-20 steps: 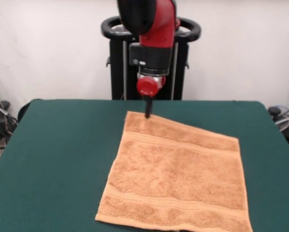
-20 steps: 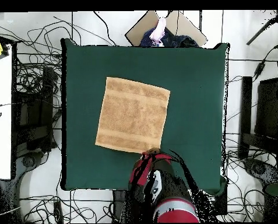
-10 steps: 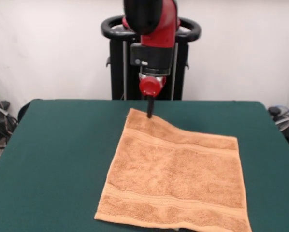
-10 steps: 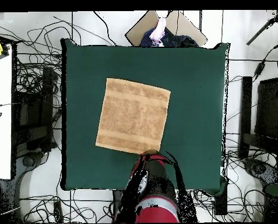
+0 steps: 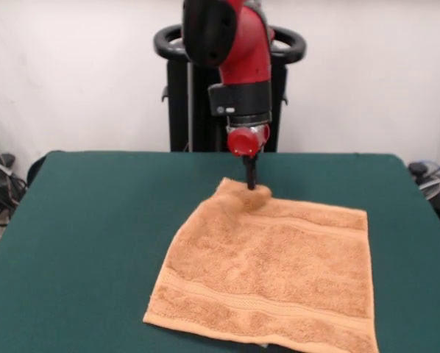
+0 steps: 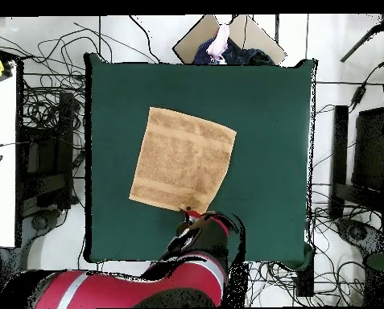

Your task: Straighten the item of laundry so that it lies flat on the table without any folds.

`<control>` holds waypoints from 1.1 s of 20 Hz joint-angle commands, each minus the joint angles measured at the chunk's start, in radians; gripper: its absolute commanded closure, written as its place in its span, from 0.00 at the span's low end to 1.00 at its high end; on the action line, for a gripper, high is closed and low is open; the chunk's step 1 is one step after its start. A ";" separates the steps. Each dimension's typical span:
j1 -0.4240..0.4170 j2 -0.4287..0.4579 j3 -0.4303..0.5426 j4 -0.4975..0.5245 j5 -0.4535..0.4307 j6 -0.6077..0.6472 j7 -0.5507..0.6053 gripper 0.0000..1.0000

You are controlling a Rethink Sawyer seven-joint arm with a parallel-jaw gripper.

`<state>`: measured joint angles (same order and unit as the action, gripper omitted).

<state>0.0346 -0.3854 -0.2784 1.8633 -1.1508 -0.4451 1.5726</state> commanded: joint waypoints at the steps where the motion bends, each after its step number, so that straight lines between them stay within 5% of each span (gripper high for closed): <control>1: -0.016 0.082 0.020 -0.129 -0.101 0.068 -0.031 1.00; 15: -0.006 0.092 -0.022 -0.143 -0.076 0.041 -0.065 1.00; 22: -0.001 0.078 -0.005 -0.133 -0.155 0.035 -0.039 1.00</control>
<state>0.0280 -0.3201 -0.3254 1.8248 -1.2554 -0.4244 1.5726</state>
